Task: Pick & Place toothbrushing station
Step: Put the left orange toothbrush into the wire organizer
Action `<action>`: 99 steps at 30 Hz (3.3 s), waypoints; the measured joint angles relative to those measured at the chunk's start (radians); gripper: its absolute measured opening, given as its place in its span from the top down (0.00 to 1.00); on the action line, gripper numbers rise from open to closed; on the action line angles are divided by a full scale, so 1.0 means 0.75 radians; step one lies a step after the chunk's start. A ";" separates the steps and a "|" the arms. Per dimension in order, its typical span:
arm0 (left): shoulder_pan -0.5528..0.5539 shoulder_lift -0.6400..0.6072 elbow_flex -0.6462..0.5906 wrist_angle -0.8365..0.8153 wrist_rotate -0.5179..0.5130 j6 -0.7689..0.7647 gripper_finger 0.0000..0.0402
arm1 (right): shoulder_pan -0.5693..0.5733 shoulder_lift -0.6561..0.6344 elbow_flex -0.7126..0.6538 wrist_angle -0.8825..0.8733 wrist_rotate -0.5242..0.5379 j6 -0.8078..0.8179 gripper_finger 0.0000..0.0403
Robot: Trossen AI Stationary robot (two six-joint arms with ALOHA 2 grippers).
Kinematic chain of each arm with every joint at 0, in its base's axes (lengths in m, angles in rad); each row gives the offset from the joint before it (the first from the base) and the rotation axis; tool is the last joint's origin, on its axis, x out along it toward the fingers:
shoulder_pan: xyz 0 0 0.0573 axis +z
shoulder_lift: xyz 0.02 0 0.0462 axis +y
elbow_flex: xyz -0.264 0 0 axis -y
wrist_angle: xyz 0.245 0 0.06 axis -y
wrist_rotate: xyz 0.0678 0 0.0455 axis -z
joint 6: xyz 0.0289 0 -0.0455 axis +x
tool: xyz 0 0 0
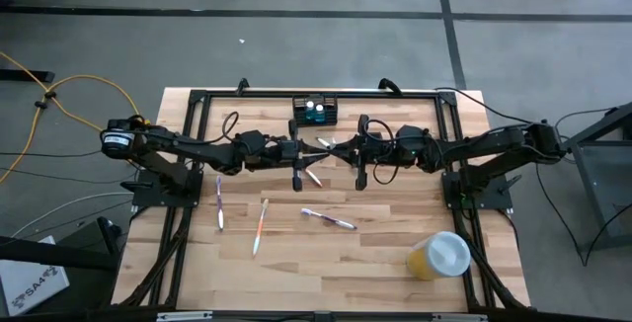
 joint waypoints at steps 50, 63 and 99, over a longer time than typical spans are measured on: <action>0.043 -0.239 0.002 -0.441 0.008 0.037 0.70 | -0.025 -0.050 -0.001 -0.149 0.052 0.013 0.99; 0.007 -0.251 0.002 -0.449 0.005 0.046 0.70 | -0.330 -0.050 -0.001 -0.130 -0.109 0.075 0.99; -0.018 -0.250 0.001 -0.449 0.006 0.033 0.70 | -0.756 0.485 0.461 -0.199 -0.145 0.042 0.99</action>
